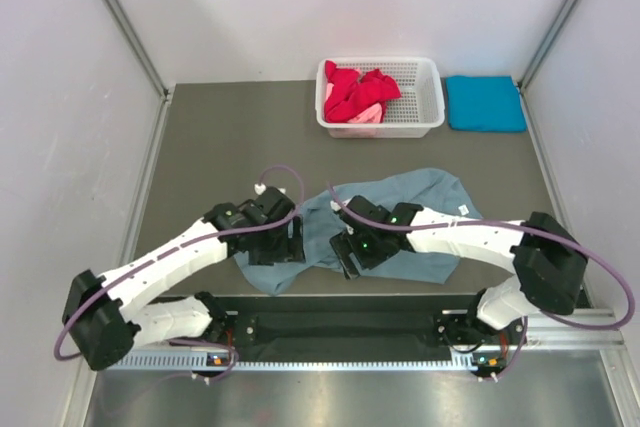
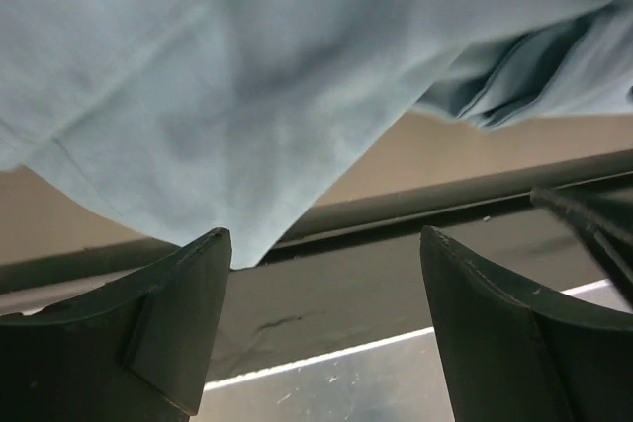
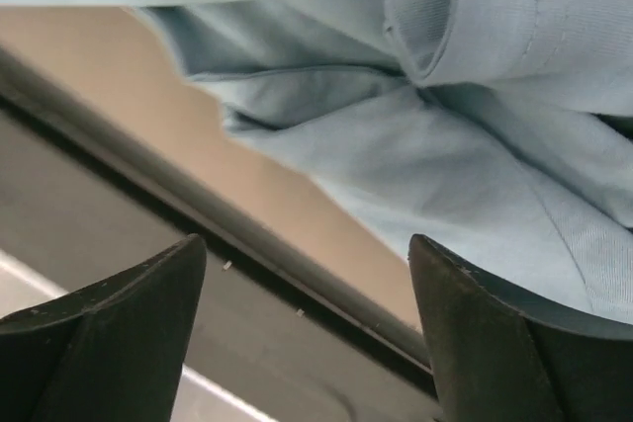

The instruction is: Fold and stack the t-shirts

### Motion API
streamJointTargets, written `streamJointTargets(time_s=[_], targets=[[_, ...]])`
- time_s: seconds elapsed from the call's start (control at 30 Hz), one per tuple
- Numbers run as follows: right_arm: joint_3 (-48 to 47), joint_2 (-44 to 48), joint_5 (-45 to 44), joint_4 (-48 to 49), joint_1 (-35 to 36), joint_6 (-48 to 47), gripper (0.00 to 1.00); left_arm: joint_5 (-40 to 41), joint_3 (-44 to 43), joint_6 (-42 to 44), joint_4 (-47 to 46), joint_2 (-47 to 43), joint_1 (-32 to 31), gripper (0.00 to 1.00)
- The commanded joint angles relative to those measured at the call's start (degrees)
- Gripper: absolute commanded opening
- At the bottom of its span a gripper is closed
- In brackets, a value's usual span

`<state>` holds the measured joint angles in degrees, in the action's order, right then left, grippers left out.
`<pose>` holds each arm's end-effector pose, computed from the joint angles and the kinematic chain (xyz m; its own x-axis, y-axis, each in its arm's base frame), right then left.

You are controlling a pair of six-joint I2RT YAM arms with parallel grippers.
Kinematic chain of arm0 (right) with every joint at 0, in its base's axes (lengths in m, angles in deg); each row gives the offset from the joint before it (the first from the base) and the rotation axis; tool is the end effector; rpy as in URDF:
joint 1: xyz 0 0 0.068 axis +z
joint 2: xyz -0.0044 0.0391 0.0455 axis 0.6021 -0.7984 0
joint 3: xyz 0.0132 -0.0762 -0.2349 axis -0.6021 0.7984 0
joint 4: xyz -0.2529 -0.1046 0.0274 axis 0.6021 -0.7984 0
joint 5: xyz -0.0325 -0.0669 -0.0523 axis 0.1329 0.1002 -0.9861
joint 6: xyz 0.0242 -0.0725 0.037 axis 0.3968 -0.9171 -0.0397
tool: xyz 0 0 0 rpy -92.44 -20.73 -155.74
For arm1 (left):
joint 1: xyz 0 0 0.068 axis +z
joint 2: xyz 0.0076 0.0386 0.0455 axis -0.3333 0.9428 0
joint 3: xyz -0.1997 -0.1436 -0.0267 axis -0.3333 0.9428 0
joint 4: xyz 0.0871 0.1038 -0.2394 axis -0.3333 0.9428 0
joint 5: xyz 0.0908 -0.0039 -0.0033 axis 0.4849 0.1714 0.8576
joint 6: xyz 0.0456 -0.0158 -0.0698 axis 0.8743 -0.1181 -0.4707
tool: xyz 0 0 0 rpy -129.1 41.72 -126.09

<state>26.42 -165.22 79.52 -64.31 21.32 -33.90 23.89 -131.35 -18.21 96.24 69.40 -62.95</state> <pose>0.1578 0.2642 0.1333 -0.8105 -0.4793 -0.3368 -0.5633 0.7953 0.2239 0.1745 -0.1654 0.1807 -0.9521 -0.0830 -0.2943 0.0089 0.9545 -0.2980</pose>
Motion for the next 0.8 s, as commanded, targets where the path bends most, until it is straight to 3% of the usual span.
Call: streamJointTargets(time_s=[0.0, 0.23, 0.33, 0.37, 0.4, 0.5, 0.63, 0.73, 0.77], targets=[[0.3, -2.6, -7.4, 1.8, 1.9, 2.3, 0.80, 2.4, 1.5, -4.5, 2.1, 3.2, -4.8, 0.81], [-0.2, -6.2, -13.6, 1.0, 1.9, 4.6, 0.60, 4.2, 3.8, -7.2, 0.4, 10.2, -9.1, 0.69], [1.2, -5.0, -15.4, 1.0, 1.9, 5.6, 0.38, 7.2, 4.2, -7.4, 0.8, 10.1, -9.2, 0.56], [1.7, -3.8, -16.2, 1.2, 1.9, 5.9, 0.26, 8.7, 4.0, -7.4, 1.5, 10.1, -9.2, 0.51], [2.3, -3.2, -16.8, 1.2, 1.9, 6.1, 0.21, 9.6, 3.7, -7.7, 2.1, 9.9, -9.2, 0.38], [3.7, -0.2, -18.9, 1.2, 1.9, 6.1, 0.00, 13.0, 1.0, -8.4, 4.6, 7.7, -9.2, 0.16], [4.3, 2.7, -20.5, 1.2, 0.4, 5.0, 0.00, 19.4, -2.4, -8.9, 8.7, 6.4, -9.2, 0.00], [3.8, 4.9, -18.1, 3.8, -0.2, 2.4, 0.00, 20.2, -4.1, -8.6, 9.8, 6.7, -9.2, 0.01], [3.2, 5.6, -14.7, 4.7, -0.1, 1.5, 0.12, 19.5, -4.1, -8.6, 9.8, 6.7, -9.2, 0.03]])
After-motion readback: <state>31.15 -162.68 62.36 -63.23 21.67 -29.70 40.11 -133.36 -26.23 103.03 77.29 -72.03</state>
